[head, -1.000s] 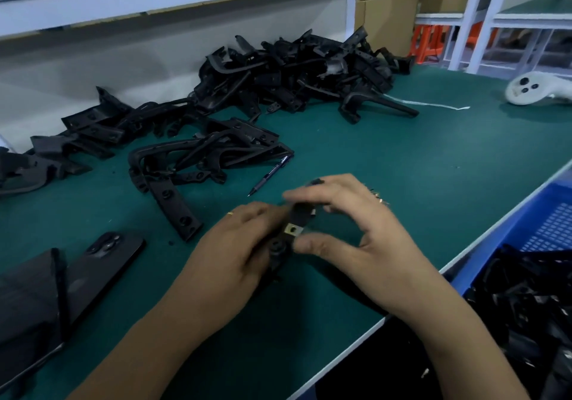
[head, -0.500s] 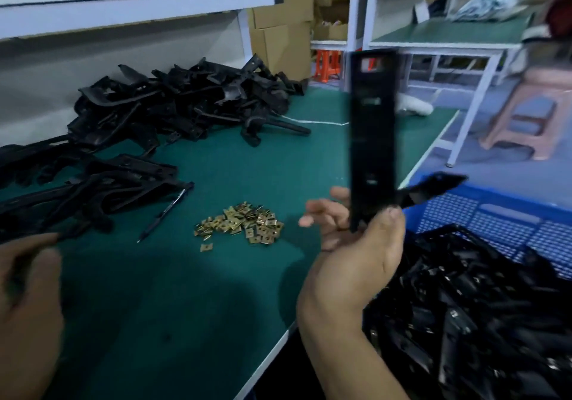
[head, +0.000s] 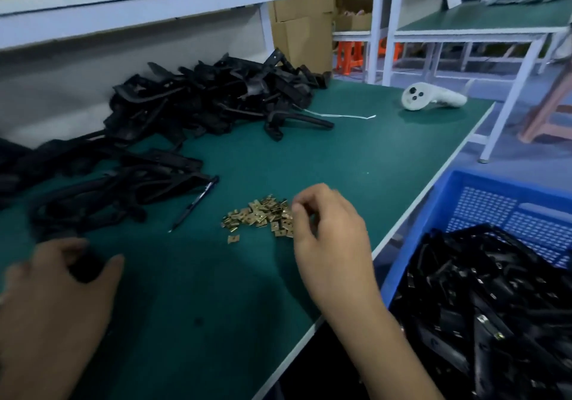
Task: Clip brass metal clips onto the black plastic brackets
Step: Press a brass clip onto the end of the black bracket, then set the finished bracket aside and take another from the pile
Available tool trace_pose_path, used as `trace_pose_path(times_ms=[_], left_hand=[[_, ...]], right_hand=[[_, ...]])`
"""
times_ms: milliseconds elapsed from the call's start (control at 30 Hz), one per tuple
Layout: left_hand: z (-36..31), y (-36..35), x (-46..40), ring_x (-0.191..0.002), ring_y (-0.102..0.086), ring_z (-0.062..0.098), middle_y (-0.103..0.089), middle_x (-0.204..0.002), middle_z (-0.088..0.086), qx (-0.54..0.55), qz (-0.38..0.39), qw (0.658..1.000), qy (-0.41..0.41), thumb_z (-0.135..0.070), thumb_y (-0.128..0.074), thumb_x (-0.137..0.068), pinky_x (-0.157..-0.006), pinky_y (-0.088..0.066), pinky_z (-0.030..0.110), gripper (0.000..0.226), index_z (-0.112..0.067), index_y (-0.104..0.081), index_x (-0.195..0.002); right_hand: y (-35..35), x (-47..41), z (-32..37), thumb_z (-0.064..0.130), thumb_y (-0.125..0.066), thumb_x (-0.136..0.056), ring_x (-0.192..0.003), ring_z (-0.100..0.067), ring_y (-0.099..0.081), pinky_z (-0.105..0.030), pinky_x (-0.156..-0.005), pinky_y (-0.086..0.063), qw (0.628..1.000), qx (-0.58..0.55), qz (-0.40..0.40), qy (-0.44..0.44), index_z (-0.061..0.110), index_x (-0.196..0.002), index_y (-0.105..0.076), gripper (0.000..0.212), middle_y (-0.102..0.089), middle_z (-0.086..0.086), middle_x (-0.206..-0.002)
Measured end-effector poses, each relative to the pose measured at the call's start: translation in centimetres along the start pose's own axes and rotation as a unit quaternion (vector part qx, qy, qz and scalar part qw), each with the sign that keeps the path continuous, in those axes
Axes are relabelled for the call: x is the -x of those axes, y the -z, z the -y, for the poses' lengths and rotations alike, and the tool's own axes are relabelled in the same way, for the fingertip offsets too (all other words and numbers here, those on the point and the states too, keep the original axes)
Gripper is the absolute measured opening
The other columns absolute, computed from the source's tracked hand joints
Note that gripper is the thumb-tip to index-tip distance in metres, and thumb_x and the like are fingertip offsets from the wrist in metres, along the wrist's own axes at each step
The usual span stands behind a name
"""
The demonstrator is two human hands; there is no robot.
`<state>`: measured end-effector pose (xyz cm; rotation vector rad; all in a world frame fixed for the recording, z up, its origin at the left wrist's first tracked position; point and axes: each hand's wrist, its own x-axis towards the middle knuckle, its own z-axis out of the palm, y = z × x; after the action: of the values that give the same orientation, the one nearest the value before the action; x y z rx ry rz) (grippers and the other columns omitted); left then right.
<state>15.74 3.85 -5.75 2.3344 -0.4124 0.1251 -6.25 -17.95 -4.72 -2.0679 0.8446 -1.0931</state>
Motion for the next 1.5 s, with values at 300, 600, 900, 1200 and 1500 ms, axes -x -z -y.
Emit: trace_pose_path(times_ms=[300, 600, 900, 1200, 1500], left_hand=[[-4.0, 2.2, 3.8, -0.079, -0.054, 0.017, -0.052, -0.115, 0.002, 0.024, -0.204, 0.977, -0.055, -0.028, -0.057, -0.096, -0.073, -0.045, 0.046, 0.023, -0.03, -0.041, -0.113], [-4.7, 2.6, 4.3, -0.049, -0.064, 0.025, -0.065, -0.094, 0.0, 0.275, -0.147, 0.945, -0.096, -0.019, -0.049, -0.106, -0.051, -0.052, 0.025, 0.017, -0.033, -0.057, -0.112], [-3.0, 2.8, 2.3, -0.043, -0.054, 0.016, -0.062, -0.054, -0.007, 0.095, -0.071, 0.989, 0.086, -0.039, -0.068, -0.088, -0.046, -0.045, 0.031, 0.007, -0.037, -0.072, -0.082], [-4.5, 1.8, 3.9, -0.118, -0.052, 0.026, -0.058, -0.118, -0.001, -0.105, -0.048, 0.986, -0.121, -0.045, -0.065, -0.092, -0.1, -0.048, 0.046, 0.038, -0.022, -0.069, -0.123], [-5.7, 0.1, 4.9, -0.125, -0.046, 0.011, -0.059, -0.107, -0.032, 0.054, 0.131, 0.986, -0.085, -0.078, -0.07, -0.07, -0.109, -0.037, 0.04, 0.114, -0.042, -0.012, -0.161]], right_hand=[[-0.9, 0.5, 1.0, 0.042, -0.068, -0.092, -0.099, -0.02, -0.048, -0.036, -0.077, -0.048, 0.981, 0.173, 0.073, 0.043, 0.028, -0.102, -0.071, 0.017, -0.048, 0.006, -0.094], [-1.0, 0.1, 0.3, 0.034, -0.072, -0.092, -0.091, -0.012, -0.051, -0.031, -0.073, -0.042, 0.993, 0.073, 0.072, 0.066, 0.034, -0.089, -0.061, 0.011, -0.053, 0.015, -0.091], [-0.4, -0.3, 0.3, 0.017, -0.069, -0.096, -0.085, -0.009, -0.065, -0.02, -0.072, -0.048, 0.991, -0.131, -0.006, 0.018, 0.031, -0.103, -0.059, 0.019, -0.067, 0.015, -0.09], [-0.6, -0.3, 0.3, 0.014, -0.07, -0.095, -0.089, -0.005, -0.068, -0.014, -0.079, -0.051, 0.991, -0.128, -0.016, 0.028, 0.03, -0.1, -0.069, 0.017, -0.071, 0.012, -0.092], [-0.7, -0.2, 0.3, 0.01, -0.075, -0.093, -0.071, -0.01, -0.076, -0.018, -0.065, -0.059, 0.971, -0.238, -0.019, -0.019, 0.025, -0.09, -0.062, 0.02, -0.075, 0.004, -0.08]])
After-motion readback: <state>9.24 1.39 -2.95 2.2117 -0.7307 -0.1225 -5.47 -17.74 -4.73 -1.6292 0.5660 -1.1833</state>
